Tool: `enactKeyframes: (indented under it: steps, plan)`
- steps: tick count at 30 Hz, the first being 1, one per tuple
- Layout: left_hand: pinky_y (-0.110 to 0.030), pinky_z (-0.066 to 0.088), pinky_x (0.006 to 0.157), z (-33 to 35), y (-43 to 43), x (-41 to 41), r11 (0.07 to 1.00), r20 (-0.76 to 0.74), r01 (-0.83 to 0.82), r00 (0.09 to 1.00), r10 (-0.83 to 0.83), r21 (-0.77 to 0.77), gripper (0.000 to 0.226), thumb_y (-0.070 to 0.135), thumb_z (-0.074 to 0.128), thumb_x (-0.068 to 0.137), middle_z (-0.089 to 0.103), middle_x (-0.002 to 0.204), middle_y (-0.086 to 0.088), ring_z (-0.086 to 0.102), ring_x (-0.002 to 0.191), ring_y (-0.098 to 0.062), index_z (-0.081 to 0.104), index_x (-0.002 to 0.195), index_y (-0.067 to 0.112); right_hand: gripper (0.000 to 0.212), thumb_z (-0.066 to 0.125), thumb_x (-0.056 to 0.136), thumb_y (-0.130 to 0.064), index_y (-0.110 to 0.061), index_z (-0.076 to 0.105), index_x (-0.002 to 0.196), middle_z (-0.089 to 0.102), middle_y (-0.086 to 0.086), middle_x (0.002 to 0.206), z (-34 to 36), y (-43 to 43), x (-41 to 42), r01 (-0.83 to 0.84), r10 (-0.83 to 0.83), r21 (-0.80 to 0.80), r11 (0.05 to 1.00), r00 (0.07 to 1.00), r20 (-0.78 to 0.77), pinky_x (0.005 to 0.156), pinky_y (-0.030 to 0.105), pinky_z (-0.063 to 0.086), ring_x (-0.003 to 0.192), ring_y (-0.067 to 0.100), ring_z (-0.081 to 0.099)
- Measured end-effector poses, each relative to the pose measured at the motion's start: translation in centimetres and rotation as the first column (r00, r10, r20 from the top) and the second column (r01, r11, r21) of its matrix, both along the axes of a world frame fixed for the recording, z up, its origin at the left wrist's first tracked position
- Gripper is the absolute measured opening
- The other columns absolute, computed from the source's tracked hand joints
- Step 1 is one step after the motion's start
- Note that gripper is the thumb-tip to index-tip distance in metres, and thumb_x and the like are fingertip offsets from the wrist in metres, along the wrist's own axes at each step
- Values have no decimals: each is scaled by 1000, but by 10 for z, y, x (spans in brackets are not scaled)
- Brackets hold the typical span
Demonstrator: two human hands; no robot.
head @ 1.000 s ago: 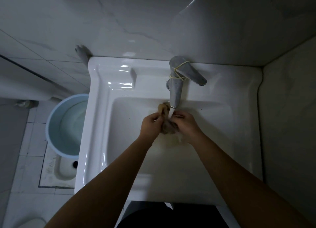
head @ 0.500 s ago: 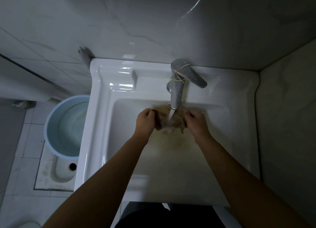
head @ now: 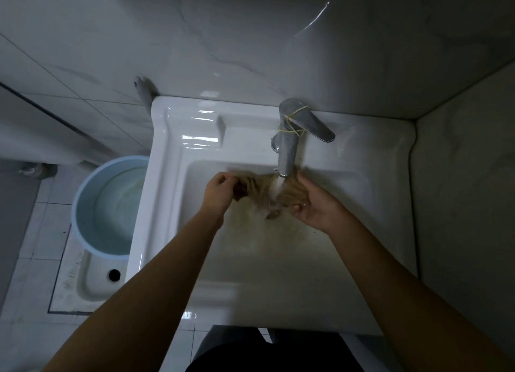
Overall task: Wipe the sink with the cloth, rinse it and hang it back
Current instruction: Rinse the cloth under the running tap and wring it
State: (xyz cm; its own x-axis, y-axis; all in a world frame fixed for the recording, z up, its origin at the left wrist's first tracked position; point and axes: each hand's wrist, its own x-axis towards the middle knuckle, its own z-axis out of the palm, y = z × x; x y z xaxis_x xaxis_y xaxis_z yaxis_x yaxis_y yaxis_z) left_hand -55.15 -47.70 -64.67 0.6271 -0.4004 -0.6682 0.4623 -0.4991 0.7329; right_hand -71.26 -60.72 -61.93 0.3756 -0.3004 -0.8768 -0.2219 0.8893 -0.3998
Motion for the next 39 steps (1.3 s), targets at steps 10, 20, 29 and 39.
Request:
enactKeyframes:
  steps: [10, 20, 29, 39]
  plan:
    - [-39, 59, 79, -3, -18, -46, 986, -523, -122, 851, 45, -114, 37, 37, 61, 98, 73, 113, -17, 70, 101, -31, 70, 119, 7, 30, 58, 94, -43, -19, 71, 107, 73, 3, 93, -5, 19, 10, -238, 231, -138, 962, 971, -60, 53, 23, 47, 72, 14, 65]
    - [-35, 55, 76, -9, -28, -53, 987, -405, 104, 903, -145, -121, 57, 55, 68, 82, 74, 97, -12, 70, 88, -27, 72, 114, 9, 28, 56, 96, -40, -18, 70, 107, 74, 6, 104, -43, 20, 10, -37, 14, -124, 992, 983, -186, 68, 31, 54, 91, 22, 69]
    - [-49, 62, 80, -31, -30, -76, 948, 276, 309, 907, -318, 78, 23, 47, 46, 89, 69, 100, 4, 69, 90, -18, 54, 108, 35, 37, 54, 90, -46, -15, 74, 94, 76, 10, 96, -63, 25, 26, -137, 59, -267, 954, 958, -281, 88, 52, 58, 91, 30, 72]
    - [-37, 50, 66, -20, -47, -79, 993, 261, 118, 958, -118, 15, 46, 30, 39, 107, 56, 60, 3, 56, 60, -13, 55, 64, 24, 49, 45, 92, -50, -10, 62, 114, 70, 11, 109, -62, 25, 30, -394, 280, -347, 851, 900, -335, 87, 49, 57, 102, 33, 68]
